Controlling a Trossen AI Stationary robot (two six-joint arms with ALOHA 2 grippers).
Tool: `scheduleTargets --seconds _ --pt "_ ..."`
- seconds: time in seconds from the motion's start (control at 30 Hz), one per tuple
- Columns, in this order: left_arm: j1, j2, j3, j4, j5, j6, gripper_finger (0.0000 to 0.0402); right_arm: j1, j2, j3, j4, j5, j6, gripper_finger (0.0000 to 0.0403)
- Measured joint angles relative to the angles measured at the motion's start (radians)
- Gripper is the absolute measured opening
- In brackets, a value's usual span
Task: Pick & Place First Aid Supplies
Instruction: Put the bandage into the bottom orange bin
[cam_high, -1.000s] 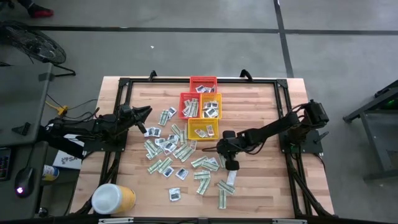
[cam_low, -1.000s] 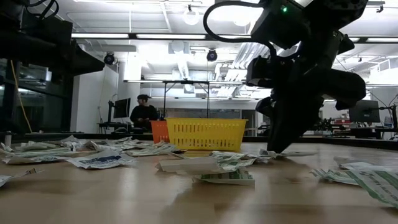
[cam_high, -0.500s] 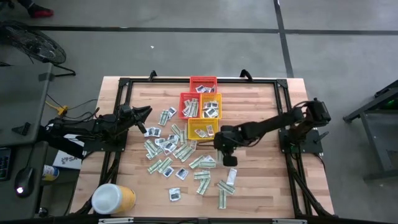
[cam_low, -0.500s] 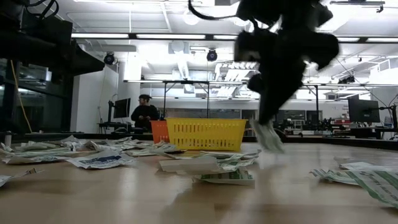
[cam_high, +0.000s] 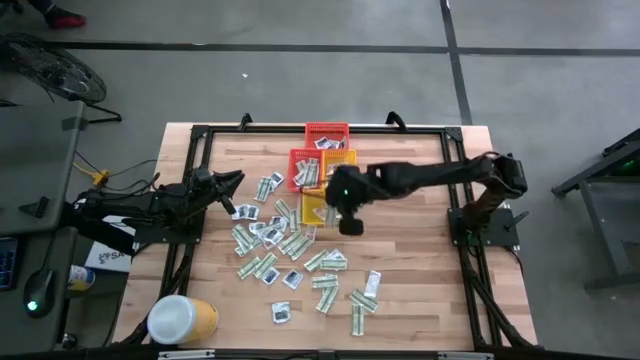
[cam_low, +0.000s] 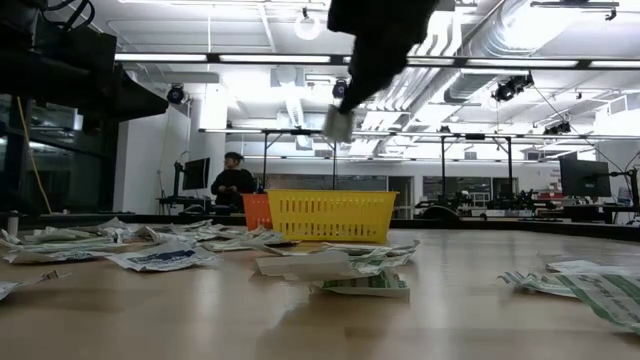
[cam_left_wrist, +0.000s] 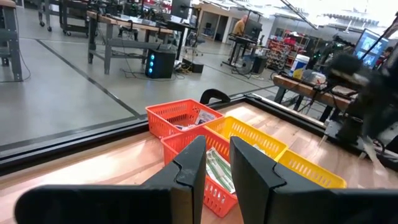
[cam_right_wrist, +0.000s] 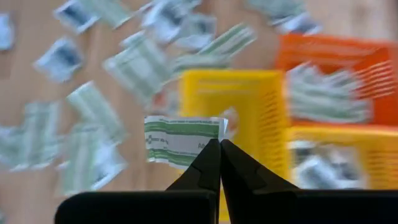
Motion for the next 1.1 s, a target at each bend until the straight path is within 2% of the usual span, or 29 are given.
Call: scheduleTargets --seconds 0.1,0.27,0.6,0.83,1.1 --pt "0.0 0.0 0.0 0.0 0.0 0.0 0.0073 -0.047 0.02 0.041 0.01 0.042 -0.037 0.0" --pt "0.0 0.0 0.0 0.0 0.004 0.0 0.0073 -0.122 0.082 0.114 0.024 0.048 -0.11 0.0" --pt "0.0 0.0 0.0 0.0 0.018 0.0 0.0073 -0.26 0.279 0.293 0.026 -0.053 -0.196 0.0" --pt "0.0 0.0 0.0 0.0 0.018 0.0 0.0073 -0.317 0.377 0.319 0.085 -0.111 -0.218 0.0" --pt "0.0 0.0 0.0 0.0 0.018 0.0 0.0073 -0.344 0.418 0.32 0.112 -0.129 -0.221 0.0"
